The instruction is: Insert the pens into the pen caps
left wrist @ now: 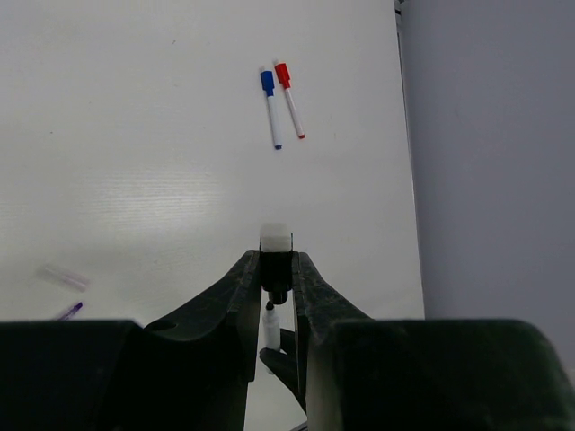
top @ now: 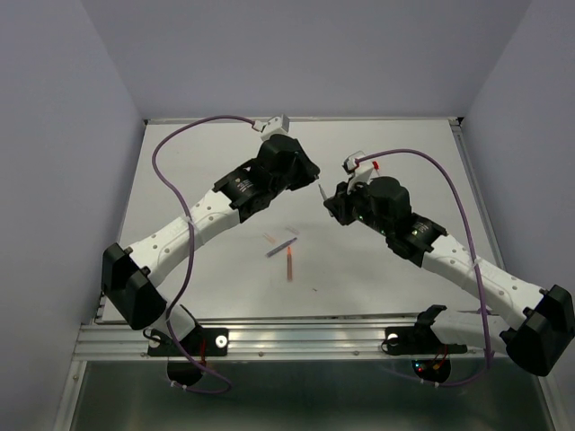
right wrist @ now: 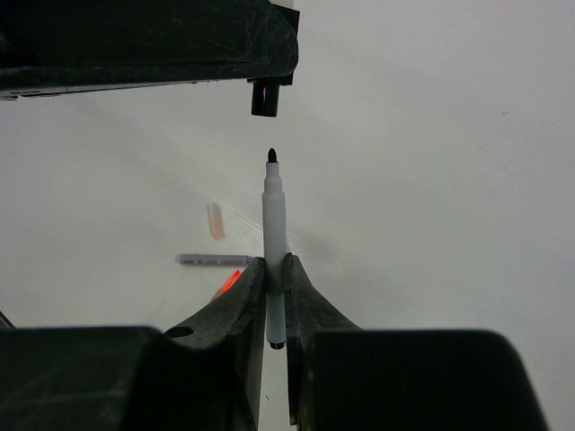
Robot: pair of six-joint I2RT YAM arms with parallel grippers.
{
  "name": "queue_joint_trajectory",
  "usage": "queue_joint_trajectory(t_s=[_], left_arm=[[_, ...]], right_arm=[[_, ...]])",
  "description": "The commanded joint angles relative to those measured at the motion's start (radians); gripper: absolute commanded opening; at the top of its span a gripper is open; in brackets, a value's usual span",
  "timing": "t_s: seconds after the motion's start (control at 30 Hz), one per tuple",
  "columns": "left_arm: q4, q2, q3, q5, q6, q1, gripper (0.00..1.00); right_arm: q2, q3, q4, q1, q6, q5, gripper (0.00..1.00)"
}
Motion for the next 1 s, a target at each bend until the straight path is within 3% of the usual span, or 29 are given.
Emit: queue_joint_trajectory(t_s=[0.0,0.97], left_arm=[[0.018,-0.045,0.002,-0.017,-0.005,0.005,0.00],[0.041,-0.056,-0.023,0.015,0.000,0.005,0.00]], right_arm=[[-0.007,0.048,0.009,-0.003,-0.019,-0.015,0.01],[-0.005,0.076,0.021,-0.003,0.004,0.002,0.01]])
